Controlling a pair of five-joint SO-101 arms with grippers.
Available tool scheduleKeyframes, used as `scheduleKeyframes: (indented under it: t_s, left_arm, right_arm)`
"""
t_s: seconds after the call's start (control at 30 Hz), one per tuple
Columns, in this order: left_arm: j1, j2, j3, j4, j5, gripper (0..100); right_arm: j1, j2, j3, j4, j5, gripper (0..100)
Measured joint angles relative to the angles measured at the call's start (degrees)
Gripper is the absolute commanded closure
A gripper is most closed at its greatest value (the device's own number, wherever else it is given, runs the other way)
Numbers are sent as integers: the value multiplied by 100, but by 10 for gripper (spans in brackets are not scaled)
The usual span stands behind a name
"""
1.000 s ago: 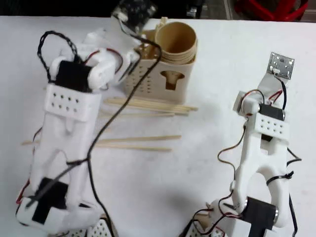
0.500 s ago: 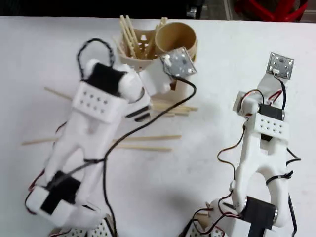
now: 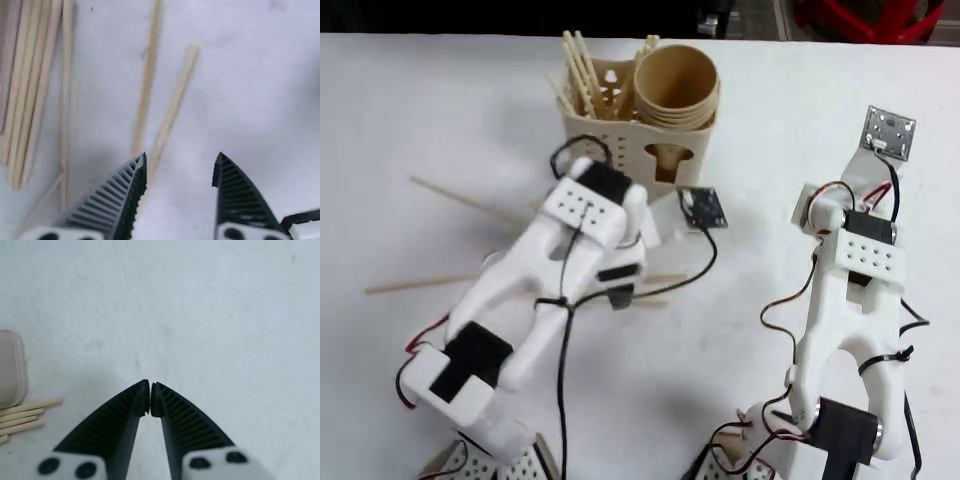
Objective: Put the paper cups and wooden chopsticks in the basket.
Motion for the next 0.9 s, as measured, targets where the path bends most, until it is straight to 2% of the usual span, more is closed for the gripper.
scheduleKeyframes:
  t_s: [0.27,0.43,0.57,0.77,0.9]
  left_arm:
    - [26,62,1064,-1442,-35,755]
    - [-132,563,1160,-2040,-141,758]
    - [-229,1292,527,-1688,-167,768]
    - [-246,2233,-703,-879,-167,898]
    - [-193,2409,-949,-703,-167,961]
  right_arm:
    - [0,0,0,-26,0,978]
    - [0,0,0,-26,0,978]
    - [0,0,0,-26,0,978]
    - [0,0,0,-26,0,978]
    - [0,0,0,-26,0,978]
